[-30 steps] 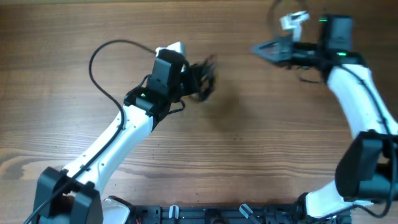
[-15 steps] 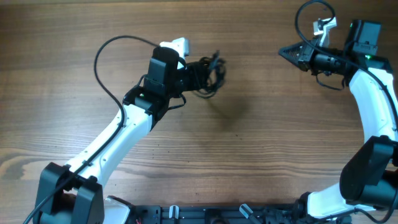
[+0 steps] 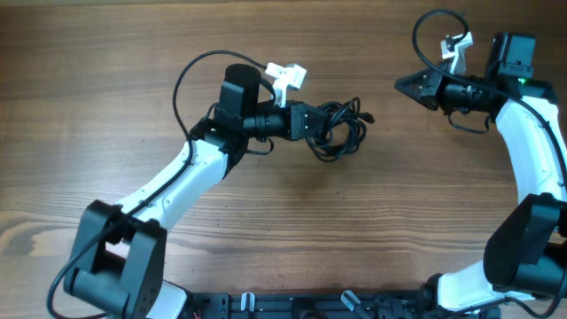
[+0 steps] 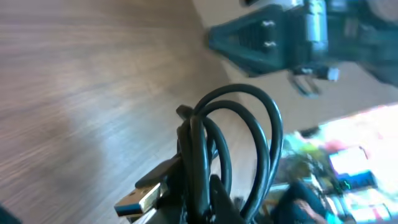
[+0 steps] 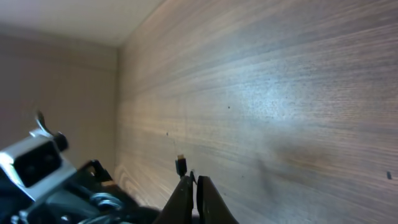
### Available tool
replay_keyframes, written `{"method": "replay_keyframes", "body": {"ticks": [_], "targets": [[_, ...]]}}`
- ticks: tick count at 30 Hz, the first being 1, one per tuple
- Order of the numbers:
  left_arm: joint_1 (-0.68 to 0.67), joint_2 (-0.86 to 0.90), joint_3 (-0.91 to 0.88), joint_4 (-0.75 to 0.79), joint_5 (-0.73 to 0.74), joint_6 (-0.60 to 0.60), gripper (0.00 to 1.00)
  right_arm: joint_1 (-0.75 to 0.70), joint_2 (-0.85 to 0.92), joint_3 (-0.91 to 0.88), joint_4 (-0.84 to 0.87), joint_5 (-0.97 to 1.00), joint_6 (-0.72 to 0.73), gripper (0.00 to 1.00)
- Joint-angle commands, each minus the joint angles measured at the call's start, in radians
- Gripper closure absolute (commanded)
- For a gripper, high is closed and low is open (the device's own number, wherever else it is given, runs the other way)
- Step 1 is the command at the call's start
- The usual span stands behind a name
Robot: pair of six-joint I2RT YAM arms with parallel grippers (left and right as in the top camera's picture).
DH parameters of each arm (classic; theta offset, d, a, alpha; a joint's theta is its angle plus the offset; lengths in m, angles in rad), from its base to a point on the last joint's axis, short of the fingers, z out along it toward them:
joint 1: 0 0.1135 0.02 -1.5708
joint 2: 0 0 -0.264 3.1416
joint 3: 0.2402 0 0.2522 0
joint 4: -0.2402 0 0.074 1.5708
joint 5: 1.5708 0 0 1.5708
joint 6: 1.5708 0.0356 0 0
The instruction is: Untangle cables
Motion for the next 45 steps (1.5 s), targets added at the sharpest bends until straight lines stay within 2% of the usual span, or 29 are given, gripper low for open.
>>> {"method": "replay_keyframes", "body": {"ticks": [1,5,7,9,14,20,24,26,27,30,34,35,38,45], "targets": [[0.018,-0.002,0.009,0.080,0.209,0.007,0.96,0.004,-0.018,0.016,-0.006,-0.126,-0.203,0.86],[0.074,-0.002,0.009,0.087,0.253,-0.023,0.96,0.006,-0.018,0.016,-0.013,-0.269,-0.385,0.77],[0.094,-0.002,0.009,0.088,0.264,-0.045,0.96,0.020,-0.018,0.016,-0.019,-0.319,-0.475,0.76],[0.103,-0.002,0.009,0.088,0.267,-0.054,0.96,0.046,-0.018,0.016,-0.033,-0.338,-0.566,0.76],[0.105,-0.002,0.009,0.090,0.285,-0.075,0.96,0.179,-0.018,0.016,-0.048,-0.334,-0.749,0.66],[0.105,-0.002,0.009,0.090,0.286,-0.076,0.96,0.240,-0.018,0.016,0.034,-0.310,-0.680,0.66],[0.104,-0.002,0.009,0.090,0.286,-0.076,0.96,0.240,-0.018,0.016,0.054,-0.293,-0.654,0.78],[0.104,-0.002,0.009,0.090,0.285,-0.076,0.96,0.240,-0.018,0.016,0.090,-0.225,-0.570,0.92],[0.104,-0.002,0.009,0.090,0.285,-0.075,0.96,0.240,-0.018,0.016,0.129,-0.152,-0.473,0.96],[0.104,-0.001,0.009,0.083,0.262,-0.074,0.95,0.239,-0.018,0.016,0.175,-0.044,-0.320,0.96],[0.104,-0.001,0.009,-0.069,0.025,-0.074,0.71,0.239,-0.018,0.016,0.187,0.130,-0.106,0.96],[0.104,-0.001,0.009,-0.116,-0.052,-0.074,0.69,0.239,-0.018,0.016,0.178,0.149,-0.082,0.96],[0.104,-0.001,0.009,-0.223,-0.275,-0.075,0.69,0.239,-0.018,0.016,0.139,0.187,-0.050,0.96],[0.104,-0.001,0.009,-0.242,-0.406,-0.075,0.71,0.240,-0.018,0.016,0.106,0.243,0.009,0.96]]}}
